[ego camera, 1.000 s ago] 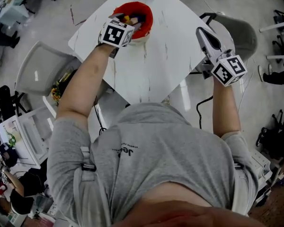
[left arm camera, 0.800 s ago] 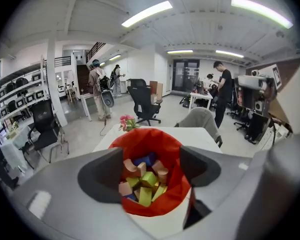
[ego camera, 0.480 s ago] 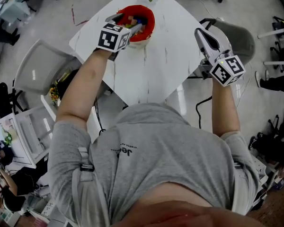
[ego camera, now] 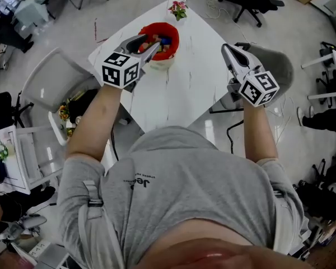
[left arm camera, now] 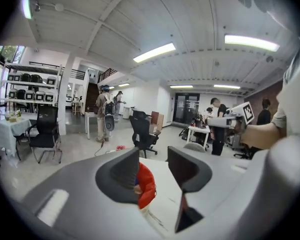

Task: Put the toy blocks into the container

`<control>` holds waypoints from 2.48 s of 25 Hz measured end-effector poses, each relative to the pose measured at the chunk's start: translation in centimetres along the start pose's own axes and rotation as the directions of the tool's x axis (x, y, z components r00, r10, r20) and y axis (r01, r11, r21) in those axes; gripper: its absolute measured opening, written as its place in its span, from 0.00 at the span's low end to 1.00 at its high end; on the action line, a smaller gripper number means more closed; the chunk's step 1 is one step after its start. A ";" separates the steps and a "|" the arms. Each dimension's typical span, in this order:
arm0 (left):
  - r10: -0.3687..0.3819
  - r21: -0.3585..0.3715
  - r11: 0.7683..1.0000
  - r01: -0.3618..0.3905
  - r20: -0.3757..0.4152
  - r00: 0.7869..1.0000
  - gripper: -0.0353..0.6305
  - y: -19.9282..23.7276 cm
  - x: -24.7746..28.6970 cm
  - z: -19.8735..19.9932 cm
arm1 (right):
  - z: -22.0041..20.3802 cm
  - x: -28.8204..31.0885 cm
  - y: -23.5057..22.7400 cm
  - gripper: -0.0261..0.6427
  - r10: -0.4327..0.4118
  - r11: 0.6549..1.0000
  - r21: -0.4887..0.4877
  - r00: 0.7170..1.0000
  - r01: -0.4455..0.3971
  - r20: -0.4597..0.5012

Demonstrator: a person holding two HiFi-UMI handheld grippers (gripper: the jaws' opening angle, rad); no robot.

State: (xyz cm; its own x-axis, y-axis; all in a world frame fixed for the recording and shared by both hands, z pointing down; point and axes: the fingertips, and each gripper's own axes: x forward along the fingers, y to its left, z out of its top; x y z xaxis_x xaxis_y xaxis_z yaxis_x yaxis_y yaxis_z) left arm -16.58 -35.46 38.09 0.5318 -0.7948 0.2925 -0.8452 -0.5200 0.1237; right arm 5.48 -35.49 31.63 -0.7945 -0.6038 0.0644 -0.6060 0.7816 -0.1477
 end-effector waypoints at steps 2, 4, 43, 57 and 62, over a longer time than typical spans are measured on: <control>0.037 -0.007 0.999 -0.037 0.055 0.998 0.35 -0.8 -2.1 1.2 | 0.6 -0.3 0.4 0.04 0.029 1.000 -0.013 1.000 -0.029 0.001; 0.078 -0.003 0.997 -0.078 0.105 0.991 0.30 -1.6 -4.3 2.1 | 0.8 -0.7 1.0 0.04 0.054 0.998 -0.023 0.999 -0.054 -0.003; 0.096 -0.078 0.994 -0.076 0.285 0.954 0.14 -1.9 -20.9 2.2 | -0.2 -3.8 9.4 0.04 -0.075 0.997 -0.034 0.997 0.073 -0.037; 0.107 -0.084 0.993 -0.087 0.276 0.955 0.14 -1.8 -21.1 1.7 | -0.1 -3.0 9.3 0.04 -0.068 0.996 -0.068 0.996 0.064 -0.054; 0.109 -0.084 0.992 -0.089 0.276 0.955 0.14 -1.7 -21.1 1.7 | 0.0 -2.5 9.4 0.04 -0.058 0.996 -0.079 0.997 0.053 -0.060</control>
State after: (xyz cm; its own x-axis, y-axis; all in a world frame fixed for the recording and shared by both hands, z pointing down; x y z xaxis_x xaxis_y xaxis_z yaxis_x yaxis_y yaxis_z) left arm -26.26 -18.32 30.13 0.4303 -0.9022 0.0315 -0.8908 -0.4187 0.1764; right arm 1.77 -26.61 30.12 -0.7591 -0.6374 0.1321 -0.6483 0.7585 -0.0660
